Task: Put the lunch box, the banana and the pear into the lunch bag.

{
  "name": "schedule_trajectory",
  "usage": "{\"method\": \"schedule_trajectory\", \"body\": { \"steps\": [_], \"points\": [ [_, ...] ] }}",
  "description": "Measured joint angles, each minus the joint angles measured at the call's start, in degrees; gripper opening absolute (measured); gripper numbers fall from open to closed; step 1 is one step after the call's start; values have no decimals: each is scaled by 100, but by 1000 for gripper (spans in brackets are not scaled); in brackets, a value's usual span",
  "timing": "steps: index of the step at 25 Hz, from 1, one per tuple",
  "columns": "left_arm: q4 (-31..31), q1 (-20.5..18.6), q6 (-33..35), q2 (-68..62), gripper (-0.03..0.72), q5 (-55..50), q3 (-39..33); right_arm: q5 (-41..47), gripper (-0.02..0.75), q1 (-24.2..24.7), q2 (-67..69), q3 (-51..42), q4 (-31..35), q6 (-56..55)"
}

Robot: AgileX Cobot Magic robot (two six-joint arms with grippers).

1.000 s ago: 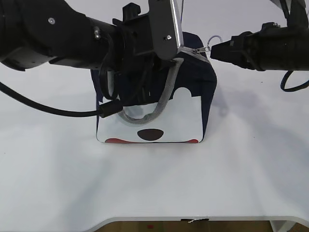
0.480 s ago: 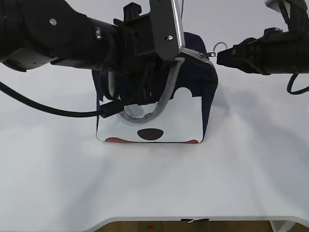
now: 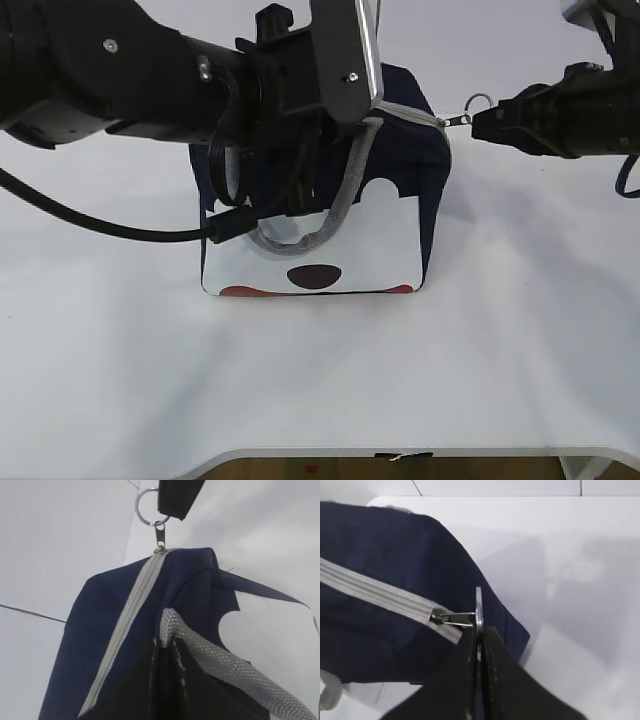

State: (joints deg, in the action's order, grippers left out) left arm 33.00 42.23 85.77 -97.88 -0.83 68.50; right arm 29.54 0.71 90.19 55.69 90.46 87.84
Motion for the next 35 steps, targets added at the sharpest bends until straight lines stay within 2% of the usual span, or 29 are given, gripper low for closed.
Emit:
{"method": "schedule_trajectory", "body": {
  "steps": [12,35],
  "points": [
    [0,0,0,0,10,113,0,-401,6,0,124,0,-656,-286],
    [10,0,-10,-65,10,258,80,-638,6,12,954,-87,-679,-306]
  ]
}}
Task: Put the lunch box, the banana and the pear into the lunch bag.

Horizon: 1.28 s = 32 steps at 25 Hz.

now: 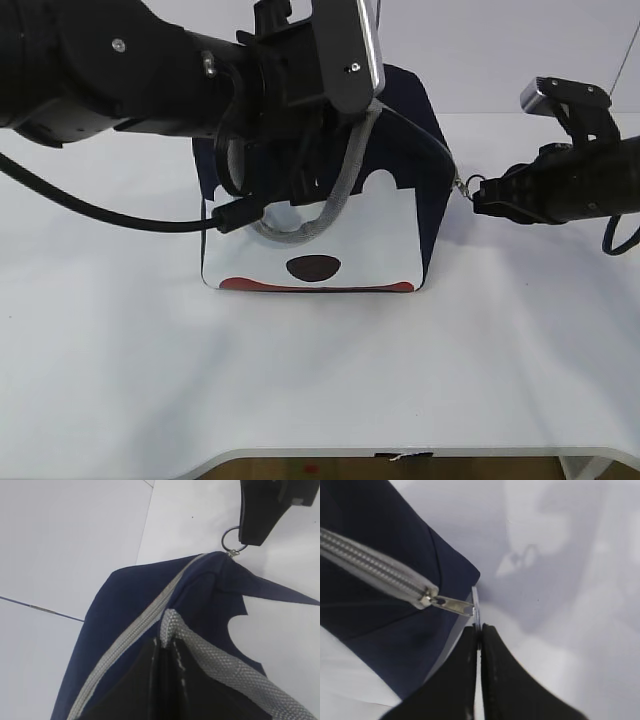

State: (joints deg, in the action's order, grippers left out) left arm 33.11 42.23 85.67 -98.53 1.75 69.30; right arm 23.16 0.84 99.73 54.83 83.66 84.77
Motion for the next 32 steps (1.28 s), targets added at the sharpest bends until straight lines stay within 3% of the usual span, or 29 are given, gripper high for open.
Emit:
{"method": "schedule_trajectory", "body": {
  "steps": [17,20,26,32],
  "points": [
    [668,-34,0,0,16,-12,14,122,13,0,169,0,412,114],
    [887,-34,0,0,67,-63,25,178,90,13,197,12,561,229],
    [1365,-47,0,10,257,-175,33,410,347,15,210,251,629,280],
    [1677,-47,0,100,318,-231,33,542,410,15,196,318,629,288]
  ]
}}
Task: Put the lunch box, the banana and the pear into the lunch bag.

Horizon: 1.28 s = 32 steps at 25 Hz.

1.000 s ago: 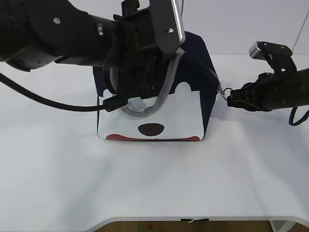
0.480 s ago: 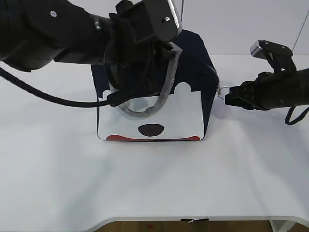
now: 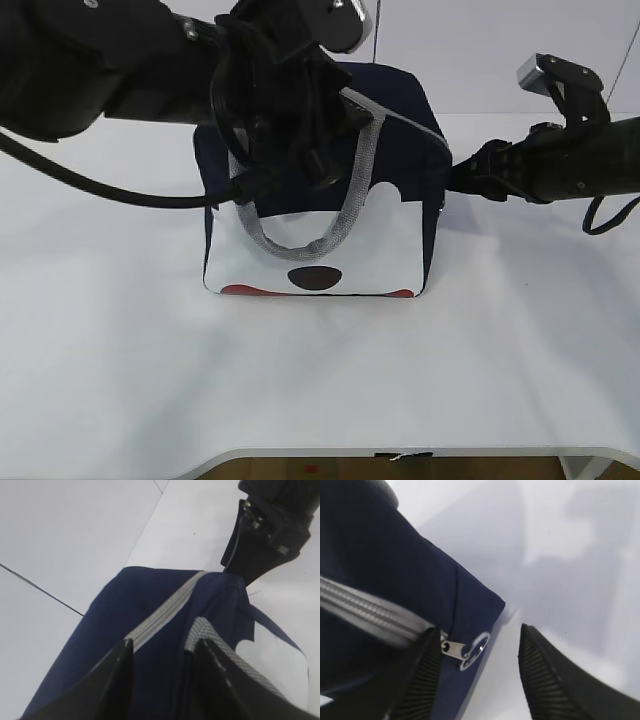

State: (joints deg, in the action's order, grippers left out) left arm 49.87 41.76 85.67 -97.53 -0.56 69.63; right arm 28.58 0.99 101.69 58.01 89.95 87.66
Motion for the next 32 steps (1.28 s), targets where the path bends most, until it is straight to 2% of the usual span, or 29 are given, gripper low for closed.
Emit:
{"method": "schedule_trajectory", "body": {
  "steps": [5,17,22,32],
  "points": [
    [336,0,0,140,363,0,0,36,412,0,-216,0,0,0],
    [522,-45,0,742,373,87,0,228,419,200,-809,0,-509,-644],
    [656,-310,0,1097,373,56,0,291,419,200,-1117,0,-1011,-1030],
    [713,-932,0,1832,373,-136,0,362,419,200,-1809,0,-1581,-1364]
  ]
}}
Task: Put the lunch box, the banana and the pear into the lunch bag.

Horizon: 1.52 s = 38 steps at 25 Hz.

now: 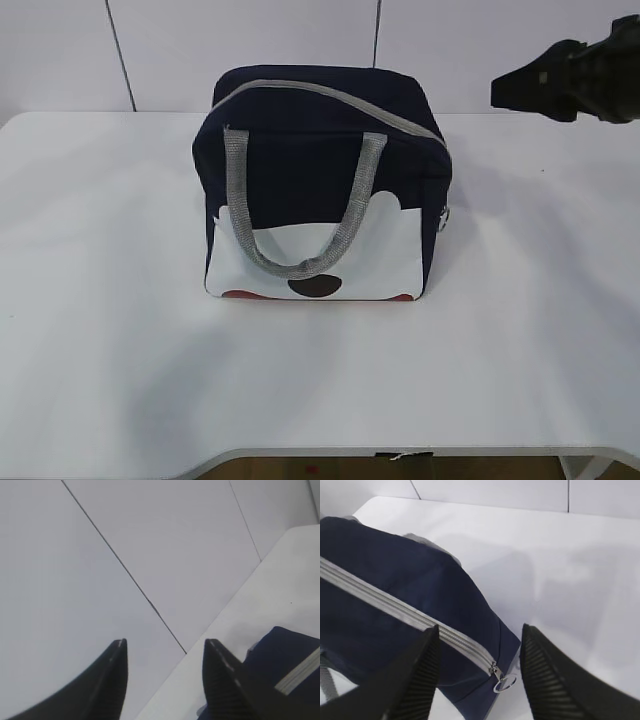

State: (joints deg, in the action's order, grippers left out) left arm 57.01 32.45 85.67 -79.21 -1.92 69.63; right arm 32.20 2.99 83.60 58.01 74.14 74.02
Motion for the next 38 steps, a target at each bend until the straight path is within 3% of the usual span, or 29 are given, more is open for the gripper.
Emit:
{"method": "schedule_trajectory", "body": {
  "steps": [10,27,38],
  "points": [
    [0,-326,0,600,368,-265,0,139,419,0,-627,211,-1016,-771],
    [212,-908,0,1876,363,-355,-993,1056,420,0,-1423,1158,-4002,-3458],
    [652,-1212,0,2441,363,-138,-1708,1705,420,0,-2192,1167,-4638,-4073]
  ]
}}
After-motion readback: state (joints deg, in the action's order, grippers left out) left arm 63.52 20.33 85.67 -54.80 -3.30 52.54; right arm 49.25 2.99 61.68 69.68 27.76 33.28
